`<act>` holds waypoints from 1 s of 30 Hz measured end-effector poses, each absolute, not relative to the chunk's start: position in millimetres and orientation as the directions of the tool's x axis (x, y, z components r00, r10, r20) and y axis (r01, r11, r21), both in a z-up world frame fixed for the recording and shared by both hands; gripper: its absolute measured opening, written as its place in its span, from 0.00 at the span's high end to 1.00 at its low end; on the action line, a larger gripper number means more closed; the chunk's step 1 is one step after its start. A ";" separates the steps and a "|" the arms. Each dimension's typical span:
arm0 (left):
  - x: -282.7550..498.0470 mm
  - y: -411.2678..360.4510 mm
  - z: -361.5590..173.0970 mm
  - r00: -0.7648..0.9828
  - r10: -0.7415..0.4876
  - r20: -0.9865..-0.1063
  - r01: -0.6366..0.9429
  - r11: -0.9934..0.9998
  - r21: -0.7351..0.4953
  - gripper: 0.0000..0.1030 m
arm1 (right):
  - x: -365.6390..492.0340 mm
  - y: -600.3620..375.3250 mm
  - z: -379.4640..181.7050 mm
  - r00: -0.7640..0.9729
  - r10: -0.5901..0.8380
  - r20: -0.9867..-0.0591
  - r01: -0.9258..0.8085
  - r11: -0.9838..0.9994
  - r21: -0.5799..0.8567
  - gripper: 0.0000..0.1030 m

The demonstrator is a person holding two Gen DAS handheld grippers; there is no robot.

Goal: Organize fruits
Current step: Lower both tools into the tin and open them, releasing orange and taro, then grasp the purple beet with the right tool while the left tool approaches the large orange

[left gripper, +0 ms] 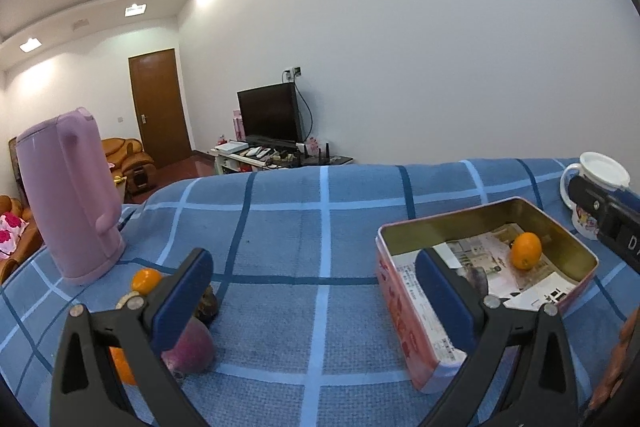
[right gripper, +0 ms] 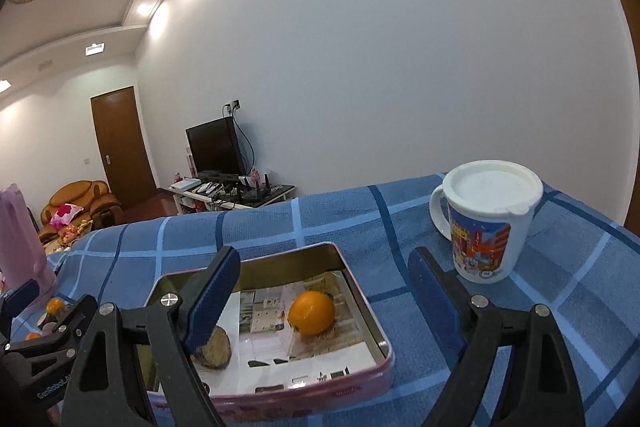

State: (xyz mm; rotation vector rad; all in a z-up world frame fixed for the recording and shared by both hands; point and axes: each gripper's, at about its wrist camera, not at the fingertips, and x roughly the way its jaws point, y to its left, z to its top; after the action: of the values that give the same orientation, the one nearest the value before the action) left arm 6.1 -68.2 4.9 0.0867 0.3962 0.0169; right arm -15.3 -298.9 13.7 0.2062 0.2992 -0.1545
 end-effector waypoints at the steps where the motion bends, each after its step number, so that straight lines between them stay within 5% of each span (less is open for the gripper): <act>1: 4.7 -67.3 4.9 0.923 0.025 -0.385 0.007 0.997 0.082 0.00 | -18.2 -298.5 14.0 0.945 -0.123 -0.304 0.184 0.966 0.182 0.15; 30: -25.6 7.8 1.5 0.907 0.022 -0.421 -0.009 0.999 0.032 0.00 | -43.6 -198.2 10.3 0.937 0.040 -0.347 0.018 0.987 0.163 0.15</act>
State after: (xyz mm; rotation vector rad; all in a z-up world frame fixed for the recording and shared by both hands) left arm -25.6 7.8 1.5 0.0298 0.4351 0.0157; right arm -43.6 -198.2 10.3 0.1649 0.3572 0.0117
